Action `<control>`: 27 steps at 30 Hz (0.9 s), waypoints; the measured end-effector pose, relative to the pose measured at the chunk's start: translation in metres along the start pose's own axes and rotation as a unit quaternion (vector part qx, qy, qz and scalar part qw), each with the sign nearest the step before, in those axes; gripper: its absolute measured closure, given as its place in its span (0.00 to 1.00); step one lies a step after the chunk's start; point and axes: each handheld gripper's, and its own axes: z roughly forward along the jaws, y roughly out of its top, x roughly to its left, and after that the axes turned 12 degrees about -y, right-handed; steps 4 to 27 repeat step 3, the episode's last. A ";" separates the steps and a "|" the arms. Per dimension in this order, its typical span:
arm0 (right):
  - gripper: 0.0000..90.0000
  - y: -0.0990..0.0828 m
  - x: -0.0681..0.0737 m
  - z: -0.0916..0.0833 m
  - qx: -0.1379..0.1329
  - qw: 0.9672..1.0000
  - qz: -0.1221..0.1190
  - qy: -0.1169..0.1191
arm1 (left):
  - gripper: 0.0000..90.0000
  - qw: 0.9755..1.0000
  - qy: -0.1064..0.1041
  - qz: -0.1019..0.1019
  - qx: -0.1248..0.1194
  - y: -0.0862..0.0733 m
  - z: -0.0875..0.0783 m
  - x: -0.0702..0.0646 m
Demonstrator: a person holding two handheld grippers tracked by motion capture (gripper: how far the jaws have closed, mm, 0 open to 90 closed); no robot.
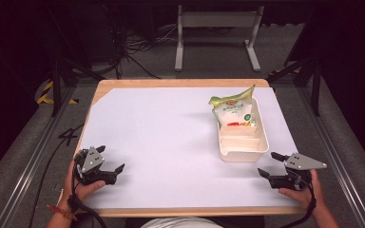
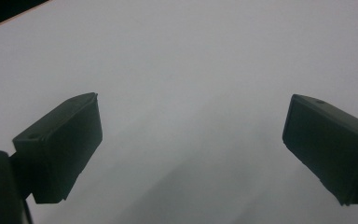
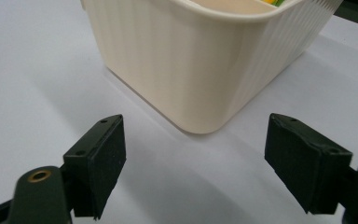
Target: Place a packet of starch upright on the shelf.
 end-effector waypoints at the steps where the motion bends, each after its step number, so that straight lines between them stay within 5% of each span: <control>1: 0.23 0.000 0.000 0.000 0.000 1.000 0.000 0.000 | 0.06 1.000 -0.001 0.001 0.002 0.001 0.000 0.000; 27: 0.23 -0.001 0.000 -0.002 0.000 1.000 0.003 -0.001 | 0.06 1.000 -0.002 0.003 0.002 0.002 0.002 0.000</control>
